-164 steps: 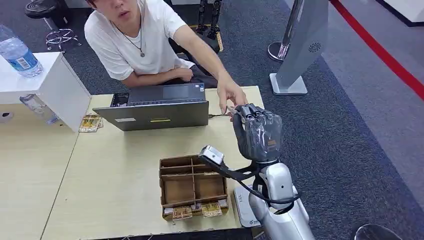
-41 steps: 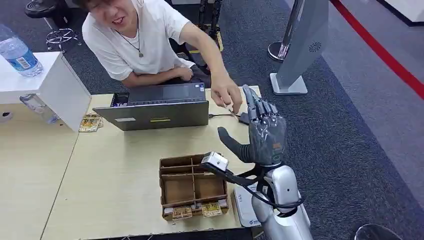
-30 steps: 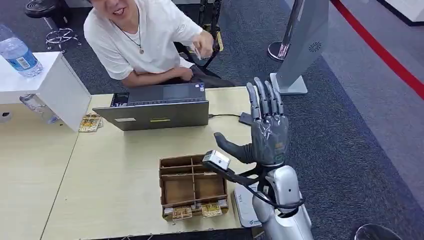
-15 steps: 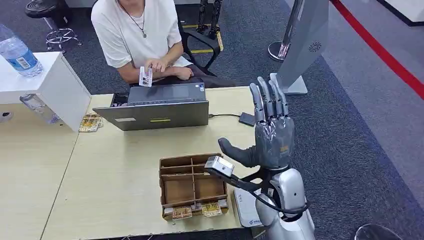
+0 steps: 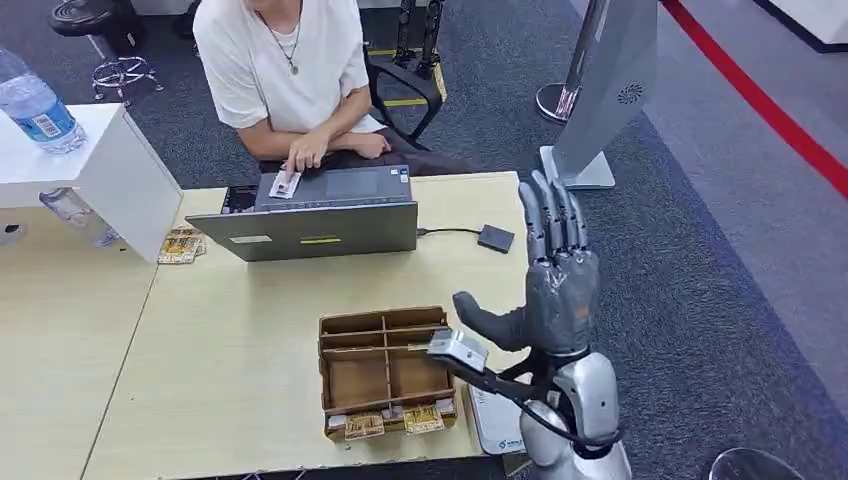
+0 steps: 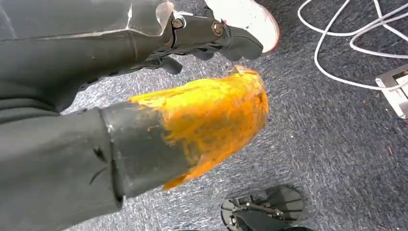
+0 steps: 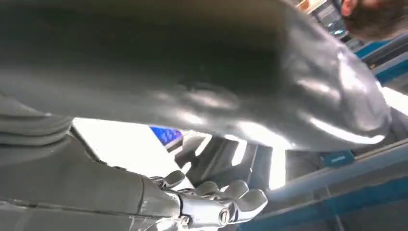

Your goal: Pass the card to the sensor for recognition and then transmit it.

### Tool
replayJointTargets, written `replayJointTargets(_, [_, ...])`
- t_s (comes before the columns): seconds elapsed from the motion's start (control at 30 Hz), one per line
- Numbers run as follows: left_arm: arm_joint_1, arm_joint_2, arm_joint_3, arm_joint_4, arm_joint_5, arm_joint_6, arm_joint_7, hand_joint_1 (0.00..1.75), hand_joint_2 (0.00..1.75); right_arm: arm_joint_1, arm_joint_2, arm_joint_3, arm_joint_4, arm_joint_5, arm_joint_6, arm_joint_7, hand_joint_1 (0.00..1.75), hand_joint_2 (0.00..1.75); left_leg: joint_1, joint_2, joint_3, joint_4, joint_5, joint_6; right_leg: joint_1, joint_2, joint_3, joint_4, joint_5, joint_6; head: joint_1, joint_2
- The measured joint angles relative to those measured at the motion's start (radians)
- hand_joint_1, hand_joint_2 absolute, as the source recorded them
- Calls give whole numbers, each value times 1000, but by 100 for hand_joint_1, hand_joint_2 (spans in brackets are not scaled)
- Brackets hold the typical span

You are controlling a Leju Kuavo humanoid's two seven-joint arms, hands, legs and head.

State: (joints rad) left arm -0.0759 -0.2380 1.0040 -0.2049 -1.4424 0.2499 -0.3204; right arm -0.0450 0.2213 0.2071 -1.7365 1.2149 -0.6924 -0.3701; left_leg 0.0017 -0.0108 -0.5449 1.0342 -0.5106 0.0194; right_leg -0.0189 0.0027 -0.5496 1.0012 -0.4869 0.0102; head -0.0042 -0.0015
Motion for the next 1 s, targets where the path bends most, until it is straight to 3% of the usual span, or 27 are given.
replayJointTargets(0.17, [2,-1,1,0,6,0,11,0,0,55,0,-3,-19,-167,0,-43,0,0,0,0,0,0,0,0,0,0,0,0,0,0,0,0])
replayJointTargets(0.3, [3,-1,7,0,21,1,15,0,0,83,-10,6,-31,-297,0,-38,0,0,0,0,0,0,0,0,0,0,0,0,0,0,0,0])
replayJointTargets(0.43, [3,1,18,0,31,1,20,0,0,106,-52,44,-37,-408,3,-17,0,0,0,0,0,0,0,0,0,0,0,0,0,0,0,0])
replayJointTargets(0.67, [4,2,27,0,41,2,27,0,0,156,-105,86,-61,-524,35,-22,0,0,0,0,0,0,0,0,0,0,0,0,0,0,0,0])
replayJointTargets(1.0, [4,2,43,0,45,3,32,0,0,200,-132,113,-67,-605,78,-43,0,0,0,0,0,0,0,0,0,0,0,0,0,0,0,0])
